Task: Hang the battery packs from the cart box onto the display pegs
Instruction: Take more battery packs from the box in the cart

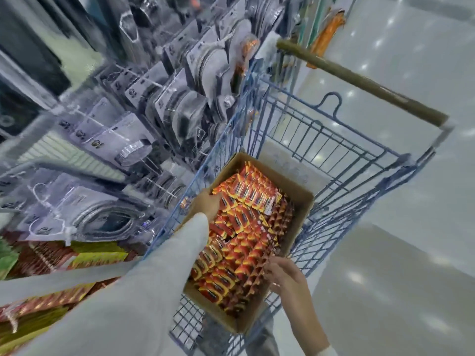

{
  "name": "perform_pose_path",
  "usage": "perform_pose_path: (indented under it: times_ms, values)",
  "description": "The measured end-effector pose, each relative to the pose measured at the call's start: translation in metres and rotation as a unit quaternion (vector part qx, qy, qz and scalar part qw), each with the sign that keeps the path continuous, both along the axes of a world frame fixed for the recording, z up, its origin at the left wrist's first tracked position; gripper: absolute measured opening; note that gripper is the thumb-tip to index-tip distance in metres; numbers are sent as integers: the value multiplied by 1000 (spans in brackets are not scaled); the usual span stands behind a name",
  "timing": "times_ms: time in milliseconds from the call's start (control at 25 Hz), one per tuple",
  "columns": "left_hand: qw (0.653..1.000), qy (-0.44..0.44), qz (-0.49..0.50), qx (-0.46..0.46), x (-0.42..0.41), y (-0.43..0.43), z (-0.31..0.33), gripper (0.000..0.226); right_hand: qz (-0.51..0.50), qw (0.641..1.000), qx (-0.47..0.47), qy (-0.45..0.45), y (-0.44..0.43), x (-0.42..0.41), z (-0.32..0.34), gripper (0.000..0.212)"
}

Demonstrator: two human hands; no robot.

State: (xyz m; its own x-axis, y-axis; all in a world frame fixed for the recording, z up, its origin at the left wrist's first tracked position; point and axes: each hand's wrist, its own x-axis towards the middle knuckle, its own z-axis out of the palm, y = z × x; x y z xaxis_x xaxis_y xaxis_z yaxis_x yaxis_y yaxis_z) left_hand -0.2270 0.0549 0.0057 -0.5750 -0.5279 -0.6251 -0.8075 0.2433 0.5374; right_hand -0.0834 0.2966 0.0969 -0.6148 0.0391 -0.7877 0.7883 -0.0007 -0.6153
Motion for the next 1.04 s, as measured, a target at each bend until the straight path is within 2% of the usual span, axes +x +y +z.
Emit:
perform_pose_path:
  times_ms: [120,160,280,480,560,640,760,840,920,1000,1040]
  values:
    - [999,-48,17,8,-21,-5,-42,64,-32,999,-11,-19,-1,-17,-4,12]
    - [998,-55,14,6,-24,-3,-45,66,-40,999,-11,-23,-2,-22,-6,12]
    - [999,-43,20,14,-27,-2,-58,56,-54,998,-2,-38,-7,-39,-16,12]
    - [994,-28,59,88,2,-14,-37,16,-44,995,-27,-81,-27,-79,-40,19]
    - [988,-19,80,132,31,-23,-16,18,-61,991,-60,-106,-37,-101,-50,30]
    - [976,-22,123,178,65,-35,2,29,-83,981,-97,-143,-47,-122,-62,40]
    - [949,-37,172,263,112,-46,28,27,-105,973,-111,-174,-65,-151,-69,49]
    - [923,-47,207,321,136,-42,48,35,-104,977,-93,-159,-74,-165,-78,50]
    - [899,-41,228,373,154,-34,65,44,-121,971,-118,-168,-84,-178,-88,50]
    - [883,-26,250,397,166,-25,78,48,-74,985,-63,-142,-88,-186,-95,56]
    - [876,-14,261,406,171,-21,81,52,-31,996,23,-81,-89,-188,-94,63]
